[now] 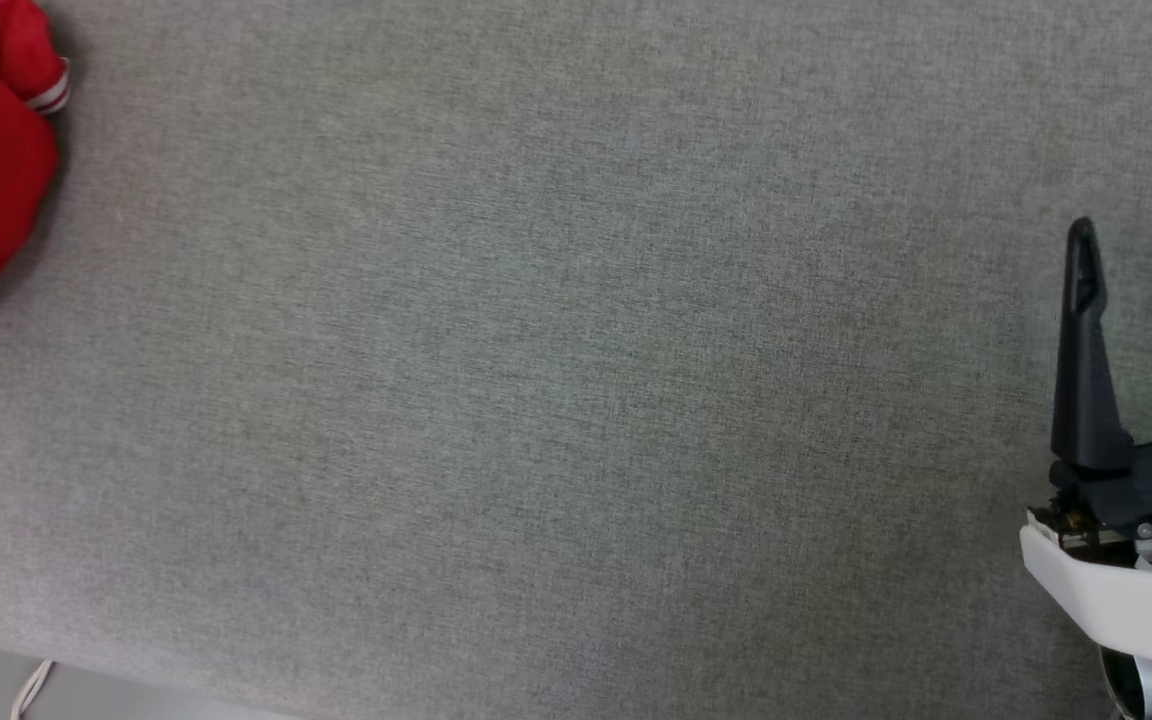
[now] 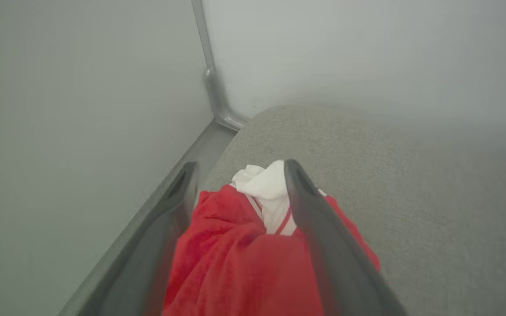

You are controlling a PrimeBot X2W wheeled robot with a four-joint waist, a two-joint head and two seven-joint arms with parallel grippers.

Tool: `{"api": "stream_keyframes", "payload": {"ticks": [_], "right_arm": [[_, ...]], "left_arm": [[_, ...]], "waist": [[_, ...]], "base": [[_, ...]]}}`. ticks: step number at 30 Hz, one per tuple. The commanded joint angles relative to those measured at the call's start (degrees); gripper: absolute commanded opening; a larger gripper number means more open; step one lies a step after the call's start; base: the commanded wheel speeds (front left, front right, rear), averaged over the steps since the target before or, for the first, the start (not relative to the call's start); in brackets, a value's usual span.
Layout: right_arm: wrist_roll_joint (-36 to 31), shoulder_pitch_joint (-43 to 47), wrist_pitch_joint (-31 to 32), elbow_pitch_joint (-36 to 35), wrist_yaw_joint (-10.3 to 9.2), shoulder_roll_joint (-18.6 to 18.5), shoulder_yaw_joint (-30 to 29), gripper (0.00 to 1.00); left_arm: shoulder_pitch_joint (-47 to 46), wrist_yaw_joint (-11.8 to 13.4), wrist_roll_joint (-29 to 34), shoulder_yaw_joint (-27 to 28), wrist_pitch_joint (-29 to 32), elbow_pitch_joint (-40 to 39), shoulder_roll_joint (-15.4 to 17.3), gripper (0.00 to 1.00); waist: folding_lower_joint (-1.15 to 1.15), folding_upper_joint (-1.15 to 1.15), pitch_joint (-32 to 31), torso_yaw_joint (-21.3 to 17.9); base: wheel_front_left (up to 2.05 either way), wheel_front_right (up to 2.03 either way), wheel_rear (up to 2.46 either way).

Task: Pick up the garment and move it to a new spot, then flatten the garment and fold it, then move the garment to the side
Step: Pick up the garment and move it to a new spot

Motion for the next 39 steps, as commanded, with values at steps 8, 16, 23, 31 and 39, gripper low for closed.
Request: {"api": "stream_keyframes", "payload": {"ticks": [8,16,23,31,39], "right_arm": [[-1.4,-1.6,-0.1,-2.1,-0.04,-0.1,0.4,1.00],[-2.2,-1.9,-0.1,-3.1,-0.04,-0.1,0.6,1.00],[-2.1,-2.5,-0.1,-2.2,-0.04,-0.1,1.7,1.00],[-0.5,-2.3,-0.1,-1.0,-0.04,-0.1,2.3,1.00],[2.5,-2.5,-0.1,2.1,-0.04,-0.1,3.4,1.00]], "left_arm": [[1.3,0.1,-14.7,-10.1,18.0,-0.5,5.8,1.00],[4.3,0.1,-22.9,-19.0,31.2,-1.3,7.7,1.00],[4.1,0.1,-25.2,-23.9,30.7,0.2,5.1,0.82],[2.9,0.0,-25.2,-26.8,25.4,-0.9,10.0,0.00],[-0.4,0.1,-24.1,-30.2,20.6,-6.5,15.5,0.00]], "waist": [[-0.02,0.00,2.7,-1.6],[-0.02,0.00,4.4,-2.3],[-0.02,0.00,4.4,-2.9],[-0.02,0.00,1.0,-3.4],[-0.02,0.00,-5.4,-4.0]], "base": [[0.00,0.00,0.00],[0.00,0.00,0.00],[0.00,0.00,0.00],[0.00,0.00,0.00],[0.00,0.00,0.00]]}}
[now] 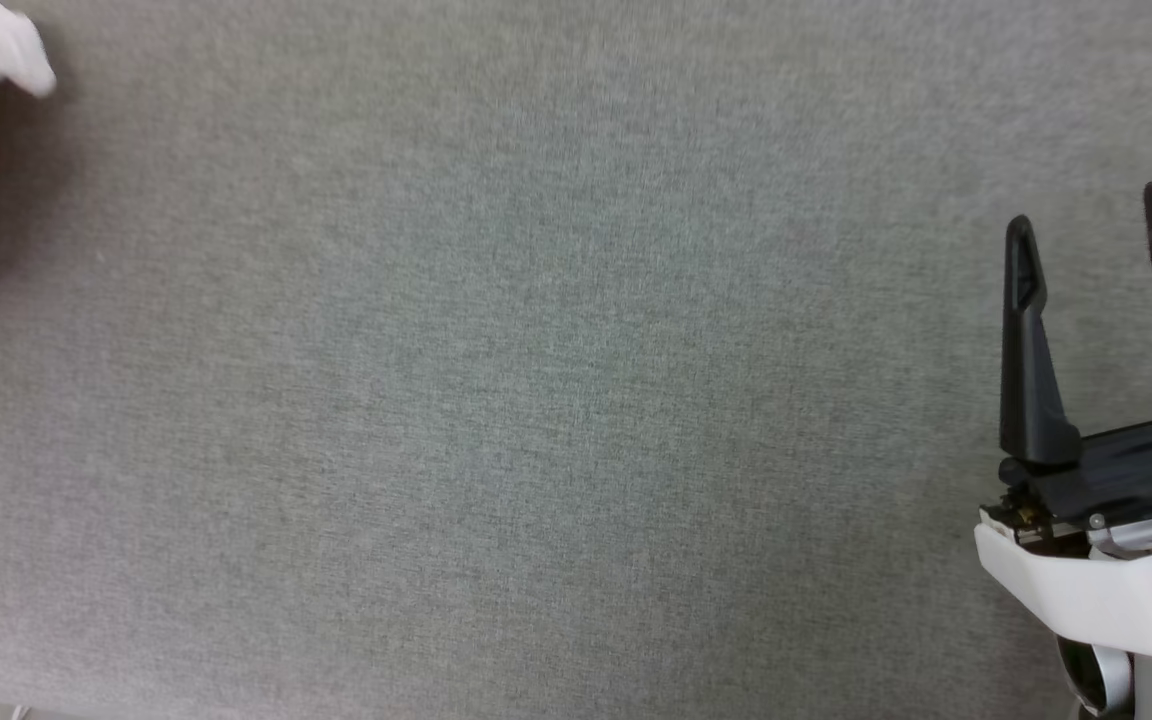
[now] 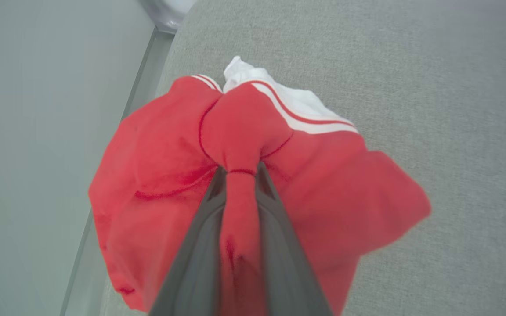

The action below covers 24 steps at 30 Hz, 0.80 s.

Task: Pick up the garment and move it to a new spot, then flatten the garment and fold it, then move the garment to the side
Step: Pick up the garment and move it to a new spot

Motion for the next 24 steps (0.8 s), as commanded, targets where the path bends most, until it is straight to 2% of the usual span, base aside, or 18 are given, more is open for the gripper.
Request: {"api": "stream_keyframes", "payload": {"ticks": [1,8,13,17,24], "right_arm": [[0.9,-0.3,-0.1,0.5,-0.04,0.0,0.2,1.00],[4.2,0.5,-0.1,2.4,-0.04,0.0,0.3,1.00],[6.0,0.8,-0.1,3.2,-0.04,0.0,0.3,1.00],[7.9,1.1,-0.1,3.9,-0.04,0.0,0.2,1.00],[10.4,1.2,-0.1,4.6,-0.04,0.0,-0.2,1.00]], "left_arm": [[-1.3,0.0,1.0,-0.9,-0.5,-1.5,1.3,0.00],[-8.0,0.0,4.2,-5.5,-1.4,-10.8,4.2,0.00],[-14.1,0.0,6.6,-8.8,0.0,-17.9,3.6,0.00],[-19.1,0.0,8.0,-11.9,1.8,-22.6,1.7,0.00],[-27.4,0.0,9.9,-18.7,4.6,-27.3,-6.0,0.00]], "waist": [[0.00,0.00,-2.7,-0.6],[0.00,0.00,-7.6,-2.3],[0.00,0.00,-9.7,-4.2],[0.00,0.00,-11.2,-6.4],[0.00,0.00,-12.8,-11.3]], "base": [[0.00,0.00,0.00],[0.00,0.00,0.00],[0.00,0.00,0.00],[0.00,0.00,0.00],[0.00,0.00,0.00]]}}
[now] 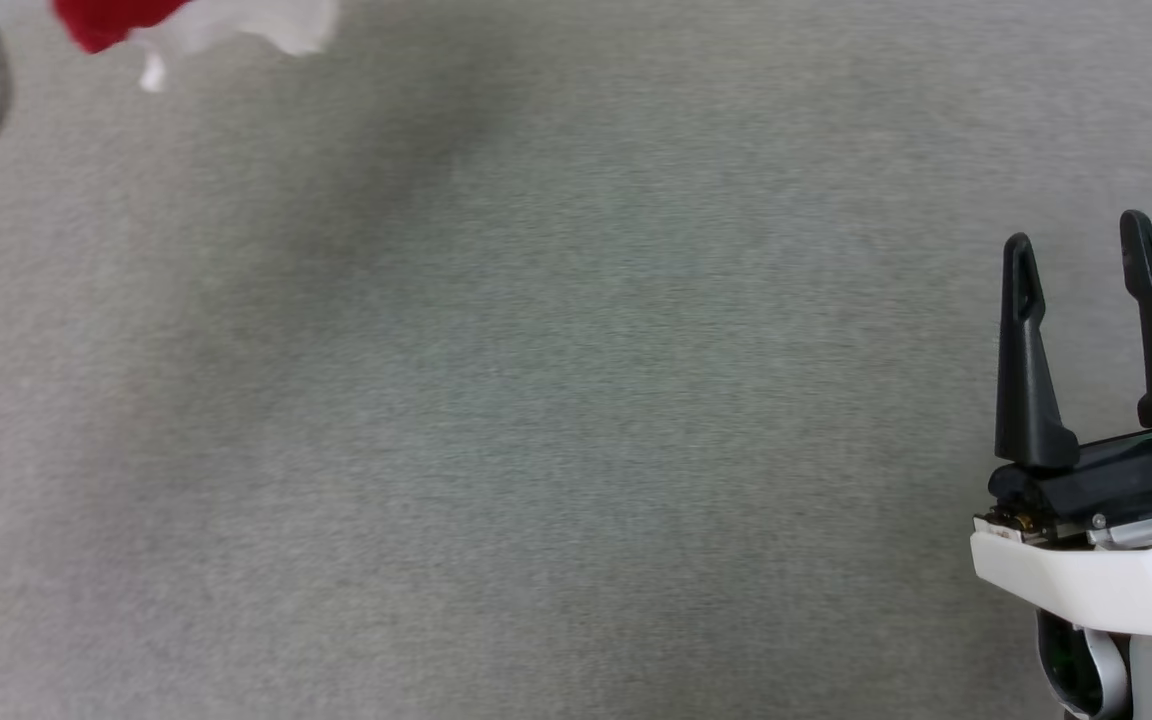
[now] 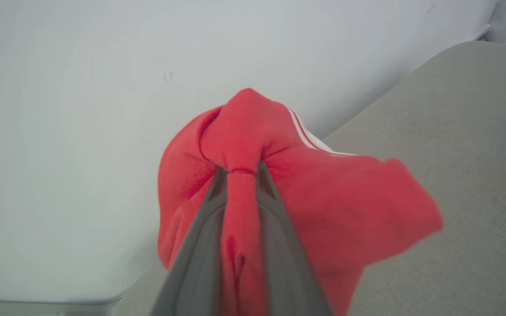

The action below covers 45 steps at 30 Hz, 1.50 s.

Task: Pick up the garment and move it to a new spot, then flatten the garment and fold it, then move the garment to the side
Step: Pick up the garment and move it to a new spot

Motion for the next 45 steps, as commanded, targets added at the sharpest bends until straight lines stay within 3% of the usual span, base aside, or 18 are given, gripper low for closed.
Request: {"api": "stream_keyframes", "payload": {"ticks": [1,11,18,24,35,41,42,43,45], "right_arm": [[0.7,0.5,-0.1,0.1,-0.04,0.0,-0.2,1.00],[2.0,2.0,-0.1,1.1,-0.04,0.0,-1.5,1.00],[2.0,2.4,-0.1,1.5,-0.03,0.0,-1.4,1.00],[1.9,2.6,-0.1,2.3,-0.03,0.0,-0.9,1.00],[1.3,2.6,-0.1,3.8,-0.04,0.0,-1.1,1.00],[0.8,3.2,-0.1,4.6,-0.04,0.0,-1.1,1.00],[0.8,3.3,-0.1,4.7,-0.04,0.0,-1.0,1.00],[0.6,3.4,-0.1,4.9,-0.04,0.0,-1.0,1.00],[0.5,3.8,-0.1,5.4,-0.04,0.0,-1.0,1.00]], "left_arm": [[-1.5,0.0,0.5,-1.7,0.1,-0.9,-1.9,0.00],[-2.4,0.0,0.2,-12.4,-2.9,-7.6,-8.1,0.00],[2.9,0.0,1.5,-21.6,-4.5,-9.7,-11.4,0.00],[11.1,0.0,1.1,-28.0,-7.5,-5.8,-14.4,0.00],[30.8,0.0,3.3,-31.1,-9.5,4.3,-21.3,0.00],[32.9,-0.1,4.2,-31.3,-12.3,5.9,-22.9,0.00],[32.3,-0.1,4.5,-31.1,-13.9,6.4,-22.9,0.24],[31.5,0.0,5.0,-30.5,-15.7,6.8,-23.1,1.00],[30.6,0.0,5.4,-29.0,-19.3,7.6,-23.6,1.00]], "waist": [[0.01,0.00,-0.9,-2.8],[0.01,0.00,-2.0,-9.1],[0.01,0.00,-2.1,-10.1],[0.01,0.00,-1.1,-10.3],[0.01,0.00,0.5,-10.1],[0.01,0.00,-0.6,-8.8],[0.01,0.00,-1.0,-8.6],[0.01,0.00,-1.5,-8.4],[0.01,0.00,-2.7,-8.0]], "base": [[0.00,0.00,0.00],[0.00,0.00,0.00],[0.00,0.00,0.00],[0.00,0.00,0.00],[0.00,0.00,0.00],[0.00,0.00,0.00],[0.00,0.00,0.00],[0.00,0.00,0.00],[0.00,0.00,0.00]]}}
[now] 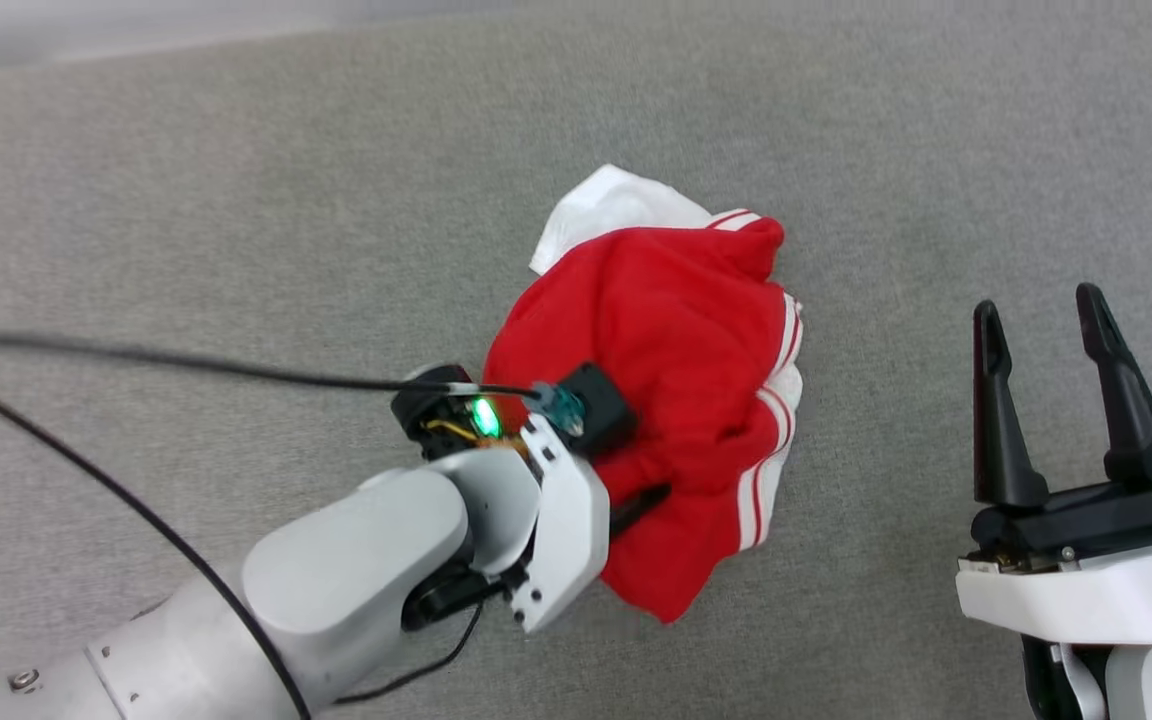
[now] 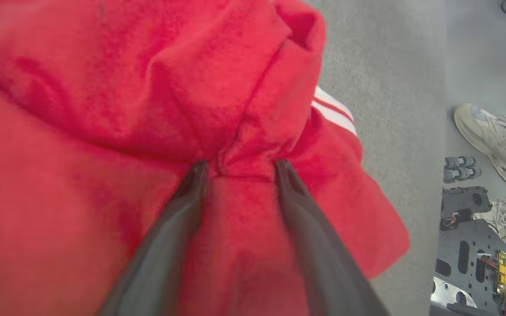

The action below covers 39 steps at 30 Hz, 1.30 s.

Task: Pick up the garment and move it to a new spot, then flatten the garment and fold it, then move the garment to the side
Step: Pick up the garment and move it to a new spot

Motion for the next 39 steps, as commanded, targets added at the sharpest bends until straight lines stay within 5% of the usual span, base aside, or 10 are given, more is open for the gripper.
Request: {"api": "stream_keyframes", "payload": {"ticks": [1,8,15,21,26,33,39], "right_arm": [[-0.1,0.9,-0.1,0.3,-0.04,0.0,-0.2,1.00],[-0.8,3.3,-0.1,1.5,-0.04,0.0,-0.2,1.00],[-0.4,4.9,-0.1,3.0,-0.04,0.0,-1.2,1.00],[-0.3,5.9,-0.1,4.0,-0.04,0.0,-2.0,1.00],[0.3,6.1,-0.1,4.6,-0.03,0.0,-2.8,1.00],[1.3,6.9,-0.1,5.4,-0.04,0.0,-3.4,1.00],[3.1,8.3,-0.1,6.5,-0.04,0.0,-3.6,1.00]], "left_arm": [[-0.3,0.4,0.3,0.9,-1.9,0.3,-0.3,1.00],[-0.5,4.8,2.4,7.0,-14.3,-2.2,-0.3,1.00],[2.8,15.3,8.2,13.4,-27.9,-4.2,2.3,1.00],[10.2,25.8,12.9,22.1,-30.2,-8.0,3.8,1.00],[20.9,31.0,19.6,32.5,-30.1,-14.2,3.5,1.00],[35.9,32.6,27.2,45.2,-30.2,-18.3,-0.3,1.00],[45.1,28.9,31.7,52.7,-30.2,-19.2,-4.6,1.00]], "waist": [[0.00,0.00,-1.5,0.7],[0.00,0.00,-5.9,2.6],[0.00,0.00,-9.1,4.0],[0.00,0.00,-10.2,4.8],[0.00,0.00,-10.7,5.4],[0.00,0.00,-12.1,6.0],[0.00,0.00,-13.9,6.2]], "base": [[0.00,0.00,0.00],[0.00,0.00,0.00],[0.00,0.00,0.00],[0.00,0.00,0.00],[0.00,0.00,0.00],[0.00,0.00,0.00],[0.00,0.00,0.00]]}}
